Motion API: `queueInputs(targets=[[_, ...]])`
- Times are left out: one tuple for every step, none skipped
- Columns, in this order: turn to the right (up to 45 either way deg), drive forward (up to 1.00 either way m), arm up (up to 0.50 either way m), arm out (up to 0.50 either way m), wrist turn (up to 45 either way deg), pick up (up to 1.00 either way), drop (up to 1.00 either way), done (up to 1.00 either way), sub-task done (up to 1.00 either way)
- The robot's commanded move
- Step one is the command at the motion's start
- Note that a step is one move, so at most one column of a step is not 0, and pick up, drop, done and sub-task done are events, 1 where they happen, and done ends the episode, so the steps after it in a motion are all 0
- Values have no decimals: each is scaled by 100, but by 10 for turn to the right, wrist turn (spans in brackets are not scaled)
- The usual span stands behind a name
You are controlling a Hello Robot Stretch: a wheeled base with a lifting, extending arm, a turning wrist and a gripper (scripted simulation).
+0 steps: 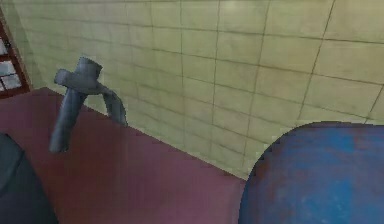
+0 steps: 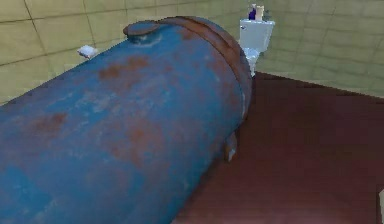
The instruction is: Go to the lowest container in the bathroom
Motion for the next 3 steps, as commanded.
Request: queueInputs(targets=[[-450,0,0,0,0,0,0,0,0],[-210,0,0,0,0,0,0,0,0],[0,0,0,0,0,0,0,100,0]])
